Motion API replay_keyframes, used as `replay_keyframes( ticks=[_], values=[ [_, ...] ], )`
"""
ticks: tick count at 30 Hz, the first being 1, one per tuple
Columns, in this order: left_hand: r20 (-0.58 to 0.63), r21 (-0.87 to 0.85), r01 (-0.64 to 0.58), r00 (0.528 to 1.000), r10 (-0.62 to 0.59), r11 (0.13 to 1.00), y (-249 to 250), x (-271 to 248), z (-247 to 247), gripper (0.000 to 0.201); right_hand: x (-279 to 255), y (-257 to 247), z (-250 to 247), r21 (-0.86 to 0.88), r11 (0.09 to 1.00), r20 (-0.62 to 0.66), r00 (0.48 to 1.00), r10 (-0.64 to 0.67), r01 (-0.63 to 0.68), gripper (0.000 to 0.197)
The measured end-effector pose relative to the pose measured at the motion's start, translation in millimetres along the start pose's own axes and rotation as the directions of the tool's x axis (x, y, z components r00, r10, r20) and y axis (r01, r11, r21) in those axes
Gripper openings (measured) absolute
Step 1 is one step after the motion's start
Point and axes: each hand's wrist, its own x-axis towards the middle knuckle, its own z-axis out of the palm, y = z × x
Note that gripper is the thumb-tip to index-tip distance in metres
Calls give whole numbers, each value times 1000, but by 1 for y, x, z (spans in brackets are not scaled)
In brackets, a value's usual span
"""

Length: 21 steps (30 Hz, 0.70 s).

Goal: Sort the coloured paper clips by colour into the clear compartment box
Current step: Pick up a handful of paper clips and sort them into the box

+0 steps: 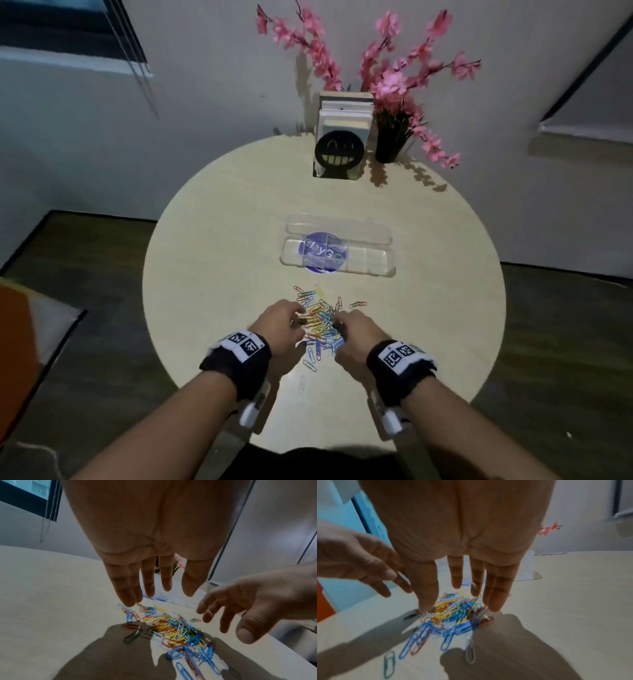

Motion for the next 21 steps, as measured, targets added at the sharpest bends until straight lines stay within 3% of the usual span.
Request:
replay_keyframes(
  ticks=[8, 10, 16, 19, 21],
  values=[
    [61, -78, 74, 996, -70, 994, -16, 2, 0, 47, 31, -26, 23, -217, 976, -4, 1000, 5, -6, 95],
    [61, -112, 99, 994, -92, 989, -17, 3, 1, 51, 39, -26, 29, -257, 966, 7, 1000, -6, 8, 96],
    [8, -208, 109, 994, -110, 972, -16, 14, 1, 41, 50, -16, 27, -216, 973, -12, 996, -85, 80, 42],
    [-8, -215, 96, 995, -100, 972, -14, 20, 3, 34, 53, -10, 27, -162, 982, -39, 994, -102, 94, 29],
    [-16, -314, 95, 994, -105, 945, -11, 25, 3, 28, 53, -6, 21, -71, 995, -67, 995, -79, 74, 23]
  ],
)
